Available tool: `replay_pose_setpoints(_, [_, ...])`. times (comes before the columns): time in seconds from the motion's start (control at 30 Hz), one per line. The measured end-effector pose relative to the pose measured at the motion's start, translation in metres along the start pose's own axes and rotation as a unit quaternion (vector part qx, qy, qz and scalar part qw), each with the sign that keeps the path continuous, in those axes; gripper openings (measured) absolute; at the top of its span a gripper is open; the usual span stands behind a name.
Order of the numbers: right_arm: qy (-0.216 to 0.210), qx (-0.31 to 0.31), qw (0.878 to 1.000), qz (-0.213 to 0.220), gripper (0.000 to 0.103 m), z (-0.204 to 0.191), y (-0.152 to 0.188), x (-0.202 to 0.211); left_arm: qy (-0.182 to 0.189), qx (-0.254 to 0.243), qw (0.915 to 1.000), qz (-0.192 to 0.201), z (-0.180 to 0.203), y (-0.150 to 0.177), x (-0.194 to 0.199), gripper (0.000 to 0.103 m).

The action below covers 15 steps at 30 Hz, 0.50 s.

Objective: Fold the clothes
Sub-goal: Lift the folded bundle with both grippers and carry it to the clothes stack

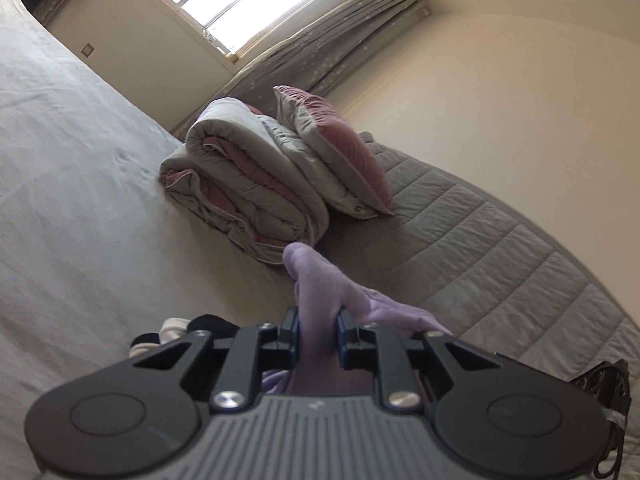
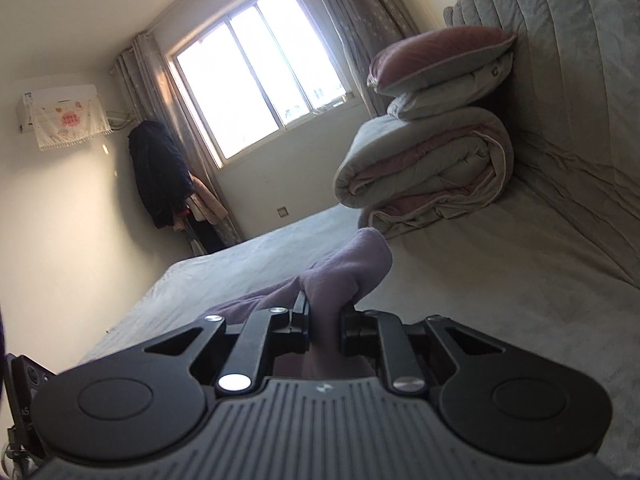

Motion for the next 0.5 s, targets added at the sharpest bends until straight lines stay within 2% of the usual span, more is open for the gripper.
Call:
replay_pose_setpoints(0.13, [0.017,-0.005,1.0,-0.005,0.019,0.029,0.013,-0.025,-0.03,0.011,0.9994,-0.012,-0.022,0.007,-0.037,0.019])
replay_pose_setpoints(0.23, [0.043,-0.011,0.999,-0.007,0.021,0.048,0.024,-0.035,-0.06,0.002,0.998,-0.021,-0.037,0.016,-0.054,0.02])
replay_pose_setpoints(0.3, [0.061,-0.014,0.998,-0.008,0.027,0.06,0.032,-0.039,-0.075,-0.01,0.9969,-0.023,-0.046,0.019,-0.059,0.023])
replay_pose_setpoints(0.37, [0.07,-0.017,0.997,-0.004,0.04,0.065,0.033,-0.034,-0.078,-0.014,0.9966,-0.02,-0.049,0.016,-0.057,0.033])
replay_pose_setpoints(0.5, [0.082,-0.013,0.996,0.009,0.041,0.065,0.027,-0.019,-0.088,-0.031,0.9957,0.002,-0.051,0.001,-0.046,0.033])
Point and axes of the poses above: each gripper's, at about its wrist camera, not at the fingertips, and x roughly against the way its jaws point, z to its right, y to its underside, the point moved 8 cm from there along -x, roughly the way its jaws point, and after that the axes turned 6 degrees about -y, right-handed, at the moved point
